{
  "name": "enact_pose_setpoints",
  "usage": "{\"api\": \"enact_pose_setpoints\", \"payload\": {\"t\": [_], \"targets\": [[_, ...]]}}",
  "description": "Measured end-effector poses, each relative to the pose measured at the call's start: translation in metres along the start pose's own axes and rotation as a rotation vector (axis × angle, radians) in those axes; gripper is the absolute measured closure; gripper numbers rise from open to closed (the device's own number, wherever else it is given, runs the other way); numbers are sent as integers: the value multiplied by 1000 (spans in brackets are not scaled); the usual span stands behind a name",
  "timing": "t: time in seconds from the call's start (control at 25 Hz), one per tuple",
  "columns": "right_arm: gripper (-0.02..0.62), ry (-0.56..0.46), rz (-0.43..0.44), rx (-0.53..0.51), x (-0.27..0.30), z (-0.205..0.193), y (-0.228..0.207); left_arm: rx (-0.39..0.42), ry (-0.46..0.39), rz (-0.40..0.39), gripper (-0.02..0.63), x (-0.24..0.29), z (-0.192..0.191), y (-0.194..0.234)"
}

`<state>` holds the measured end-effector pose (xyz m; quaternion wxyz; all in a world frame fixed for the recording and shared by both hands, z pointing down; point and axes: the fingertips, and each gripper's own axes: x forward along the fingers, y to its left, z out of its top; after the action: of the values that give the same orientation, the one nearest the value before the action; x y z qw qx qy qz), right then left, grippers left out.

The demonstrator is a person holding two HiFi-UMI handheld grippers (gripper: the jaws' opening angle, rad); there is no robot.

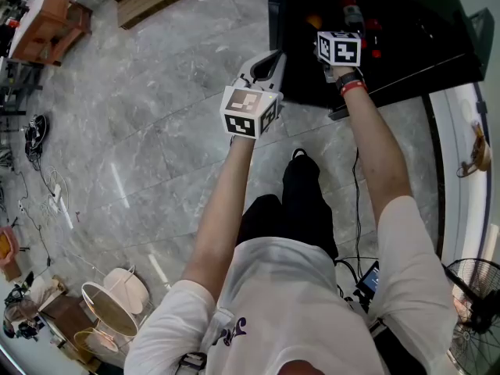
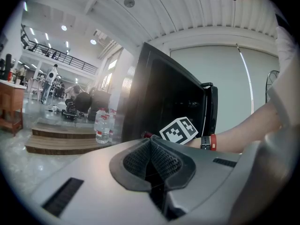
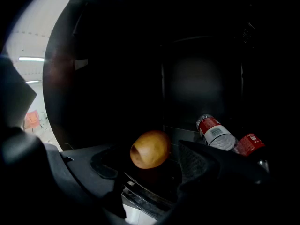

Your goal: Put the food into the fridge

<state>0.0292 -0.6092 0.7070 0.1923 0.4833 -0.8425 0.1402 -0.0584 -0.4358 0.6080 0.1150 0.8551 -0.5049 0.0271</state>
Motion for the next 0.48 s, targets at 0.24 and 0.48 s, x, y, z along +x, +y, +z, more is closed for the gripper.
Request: {"api": "enact_pose_setpoints", "payload": {"t": [0.24, 0.48], "targets": [[265, 8, -4, 19, -16, 1, 4, -5, 5, -1, 588, -7, 10, -9], [265, 17, -17, 28, -43, 4, 5, 10, 24, -10, 588, -15, 19, -20]]}}
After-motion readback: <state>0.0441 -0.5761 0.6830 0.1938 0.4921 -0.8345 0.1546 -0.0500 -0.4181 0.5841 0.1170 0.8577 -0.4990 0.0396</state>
